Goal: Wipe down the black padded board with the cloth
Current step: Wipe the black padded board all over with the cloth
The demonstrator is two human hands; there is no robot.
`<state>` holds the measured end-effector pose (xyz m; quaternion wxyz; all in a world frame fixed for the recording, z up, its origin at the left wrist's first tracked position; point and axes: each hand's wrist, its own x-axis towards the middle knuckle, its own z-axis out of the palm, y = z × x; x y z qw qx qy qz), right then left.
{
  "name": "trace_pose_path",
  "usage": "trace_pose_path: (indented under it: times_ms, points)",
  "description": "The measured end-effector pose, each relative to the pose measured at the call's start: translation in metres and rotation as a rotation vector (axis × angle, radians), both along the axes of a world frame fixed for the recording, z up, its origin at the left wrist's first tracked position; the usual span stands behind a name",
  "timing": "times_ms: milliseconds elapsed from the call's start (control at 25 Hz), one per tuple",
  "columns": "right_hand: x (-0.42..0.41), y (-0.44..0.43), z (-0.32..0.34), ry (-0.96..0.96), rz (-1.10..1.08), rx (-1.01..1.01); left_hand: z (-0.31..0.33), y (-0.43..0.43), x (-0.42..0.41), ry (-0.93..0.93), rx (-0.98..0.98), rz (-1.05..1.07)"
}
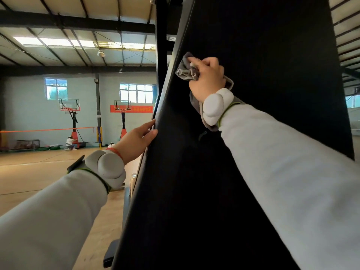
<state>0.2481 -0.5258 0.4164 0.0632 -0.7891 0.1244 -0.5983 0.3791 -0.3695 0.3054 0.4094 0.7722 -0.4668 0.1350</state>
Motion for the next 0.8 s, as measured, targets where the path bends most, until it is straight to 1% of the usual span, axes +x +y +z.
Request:
trace_pose_path:
  times_ms: [120,400,560,640,760,800]
  points:
    - [0.003,-0.003,-0.011,0.013,0.045,-0.058,0.003,-0.001,-0.004,0.025,-0.026,-0.052]
    - [-0.001,0.003,-0.033,0.084,0.066,-0.21,0.0,-0.001,-0.01,0.027,-0.062,-0.046]
    - [-0.001,0.012,-0.055,0.115,0.099,-0.281,-0.005,0.002,-0.014,0.024,-0.04,-0.049]
    - [0.0,0.015,-0.072,0.172,0.129,-0.315,-0.011,0.003,-0.016,0.009,-0.036,-0.048]
    - [-0.01,0.011,-0.083,0.322,0.178,-0.4,-0.017,0.008,-0.017,0.006,-0.018,-0.038]
    - [-0.013,0.007,-0.076,0.291,0.164,-0.397,-0.017,0.009,-0.016,0.027,0.006,-0.027]
